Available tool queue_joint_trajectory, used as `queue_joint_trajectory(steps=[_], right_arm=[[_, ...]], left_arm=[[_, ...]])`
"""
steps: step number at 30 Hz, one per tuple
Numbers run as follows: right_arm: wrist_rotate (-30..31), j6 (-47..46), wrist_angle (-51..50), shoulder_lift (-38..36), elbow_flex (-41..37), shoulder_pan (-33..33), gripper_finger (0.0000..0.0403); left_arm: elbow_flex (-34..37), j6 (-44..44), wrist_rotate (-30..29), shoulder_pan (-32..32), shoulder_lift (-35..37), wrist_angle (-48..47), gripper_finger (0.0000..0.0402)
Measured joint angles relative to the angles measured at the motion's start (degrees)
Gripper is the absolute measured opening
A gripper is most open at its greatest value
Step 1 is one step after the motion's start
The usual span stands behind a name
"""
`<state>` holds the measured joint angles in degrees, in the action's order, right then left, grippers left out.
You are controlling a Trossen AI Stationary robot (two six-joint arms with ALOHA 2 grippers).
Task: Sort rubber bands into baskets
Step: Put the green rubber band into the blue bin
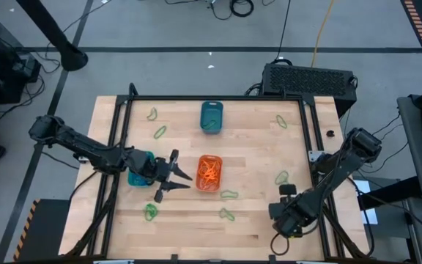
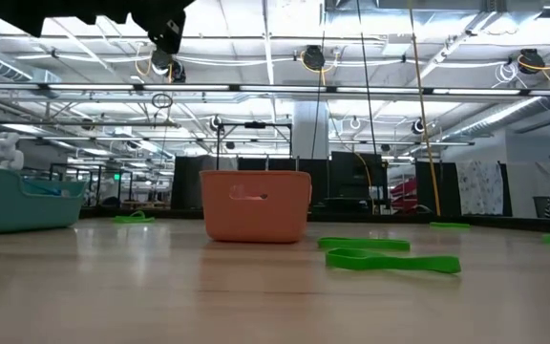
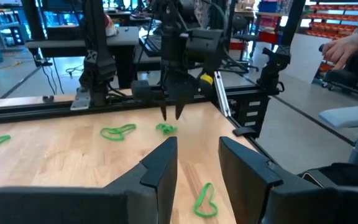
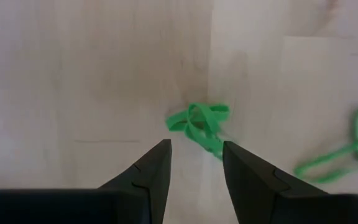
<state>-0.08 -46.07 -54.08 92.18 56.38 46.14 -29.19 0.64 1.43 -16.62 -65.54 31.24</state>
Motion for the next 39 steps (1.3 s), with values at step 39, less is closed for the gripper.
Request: queue_joint_trajectory(steps=[39], right_arm=[[0.4,1.6,-21.0,0.0,16.2,-1.5,0.0001]], left_arm=[[0.0,-0.1,0.0,0.0,0.0,-1.1,0.0125]])
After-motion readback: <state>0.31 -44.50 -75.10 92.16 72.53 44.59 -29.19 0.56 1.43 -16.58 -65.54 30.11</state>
